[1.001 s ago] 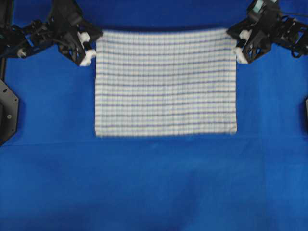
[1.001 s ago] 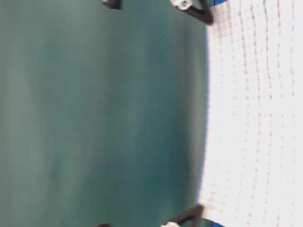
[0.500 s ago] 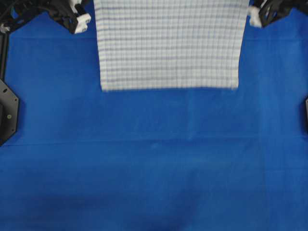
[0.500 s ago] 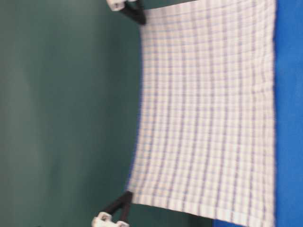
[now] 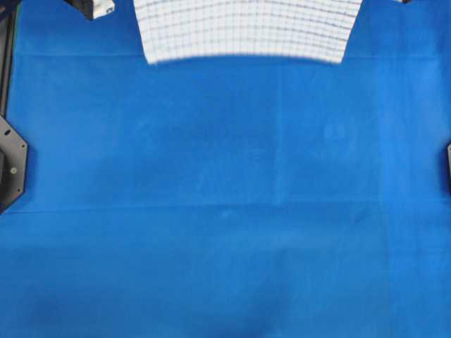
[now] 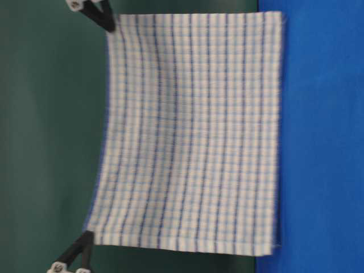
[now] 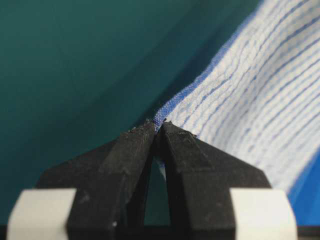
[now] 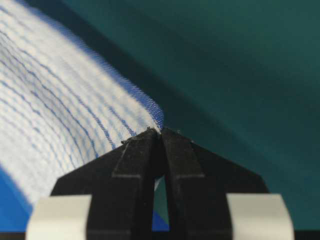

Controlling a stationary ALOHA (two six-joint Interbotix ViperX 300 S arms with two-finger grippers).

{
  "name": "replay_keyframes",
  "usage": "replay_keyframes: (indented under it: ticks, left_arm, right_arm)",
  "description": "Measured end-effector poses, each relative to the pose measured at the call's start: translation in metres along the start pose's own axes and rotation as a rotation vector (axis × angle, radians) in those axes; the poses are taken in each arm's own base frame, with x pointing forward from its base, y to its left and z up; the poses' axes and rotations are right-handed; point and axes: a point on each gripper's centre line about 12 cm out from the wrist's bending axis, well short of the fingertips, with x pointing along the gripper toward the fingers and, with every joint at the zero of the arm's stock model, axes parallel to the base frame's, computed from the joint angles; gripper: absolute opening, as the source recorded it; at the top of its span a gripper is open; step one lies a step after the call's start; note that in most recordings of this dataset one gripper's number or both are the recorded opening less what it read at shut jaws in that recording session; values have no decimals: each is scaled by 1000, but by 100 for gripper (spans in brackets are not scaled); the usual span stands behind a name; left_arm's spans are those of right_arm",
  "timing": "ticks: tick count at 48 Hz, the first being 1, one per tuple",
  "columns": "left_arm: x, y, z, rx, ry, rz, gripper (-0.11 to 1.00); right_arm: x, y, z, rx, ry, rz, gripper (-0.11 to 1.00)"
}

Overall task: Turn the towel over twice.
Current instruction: 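Lift the far corners with both grippers and pull them toward the far edge, then swing the held edge back down and lay the towel flat, then release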

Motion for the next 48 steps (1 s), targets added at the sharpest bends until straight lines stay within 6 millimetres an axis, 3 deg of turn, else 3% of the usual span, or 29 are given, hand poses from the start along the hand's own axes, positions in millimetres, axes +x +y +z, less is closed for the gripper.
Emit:
replay_keyframes:
  ticks: [9, 18, 48]
  left_arm:
    - [-12, -11, 3, -2, -13, -35, 4]
    - [-22, -29, -7, -3, 35, -100, 4]
    - [-63, -113, -62, -4, 312, -426, 4]
  right_arm:
    - [-17, 13, 8, -2, -10, 42, 5]
    - [-27, 31, -2, -10, 69, 104, 5]
    - [-61, 124, -78, -1, 340, 419, 5]
